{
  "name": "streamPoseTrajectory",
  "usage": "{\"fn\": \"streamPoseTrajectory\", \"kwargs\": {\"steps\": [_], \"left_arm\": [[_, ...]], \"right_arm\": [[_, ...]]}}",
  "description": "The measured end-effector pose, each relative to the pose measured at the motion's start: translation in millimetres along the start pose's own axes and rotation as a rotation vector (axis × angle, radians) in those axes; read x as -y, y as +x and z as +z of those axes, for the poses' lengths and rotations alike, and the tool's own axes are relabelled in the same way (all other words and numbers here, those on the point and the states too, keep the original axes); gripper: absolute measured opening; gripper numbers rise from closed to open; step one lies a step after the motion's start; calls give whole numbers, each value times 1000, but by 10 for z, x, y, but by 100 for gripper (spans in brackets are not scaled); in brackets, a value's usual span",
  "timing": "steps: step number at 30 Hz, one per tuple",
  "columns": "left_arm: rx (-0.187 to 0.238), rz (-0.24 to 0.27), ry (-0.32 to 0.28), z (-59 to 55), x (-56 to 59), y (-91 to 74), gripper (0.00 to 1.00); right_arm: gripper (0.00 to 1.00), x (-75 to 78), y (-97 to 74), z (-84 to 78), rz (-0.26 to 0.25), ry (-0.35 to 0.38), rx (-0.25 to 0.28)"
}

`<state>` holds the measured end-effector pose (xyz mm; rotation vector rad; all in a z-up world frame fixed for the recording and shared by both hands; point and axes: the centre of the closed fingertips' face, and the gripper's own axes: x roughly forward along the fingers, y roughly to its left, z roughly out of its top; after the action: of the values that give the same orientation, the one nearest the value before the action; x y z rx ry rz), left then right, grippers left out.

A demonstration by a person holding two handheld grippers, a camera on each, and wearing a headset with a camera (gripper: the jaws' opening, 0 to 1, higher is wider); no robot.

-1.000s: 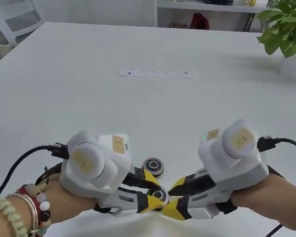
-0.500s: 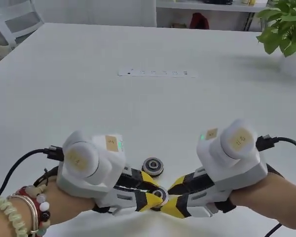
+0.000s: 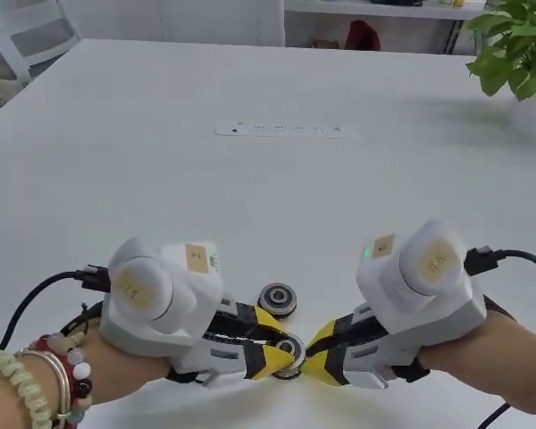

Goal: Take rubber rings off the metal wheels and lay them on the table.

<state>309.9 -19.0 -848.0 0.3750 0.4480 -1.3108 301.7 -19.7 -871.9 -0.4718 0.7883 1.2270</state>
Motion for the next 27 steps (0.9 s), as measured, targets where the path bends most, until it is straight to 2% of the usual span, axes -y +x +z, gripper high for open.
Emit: {"fn": "streamPoseTrajectory", "kwargs": {"steps": [7, 11, 17, 21, 23, 27], "left_arm": [[3, 3, -9, 1, -5, -2, 14], [4, 5, -10, -3, -8, -3, 14], [4, 6, -10, -5, -13, -6, 14], [4, 7, -10, -6, -16, -8, 14], [5, 7, -11, -7, -16, -8, 14], [7, 7, -12, -8, -20, -8, 14]], "right_arm": [[1, 19, 0, 10, -14, -9, 1], [0, 50, 3, 7, -25, 27, -2], [0, 77, -1, 0, -20, 155, 5], [0, 94, -18, 4, -9, 267, 16], [0, 93, -32, 0, -2, 347, 19], [0, 115, -47, 1, -3, 375, 29]]}}
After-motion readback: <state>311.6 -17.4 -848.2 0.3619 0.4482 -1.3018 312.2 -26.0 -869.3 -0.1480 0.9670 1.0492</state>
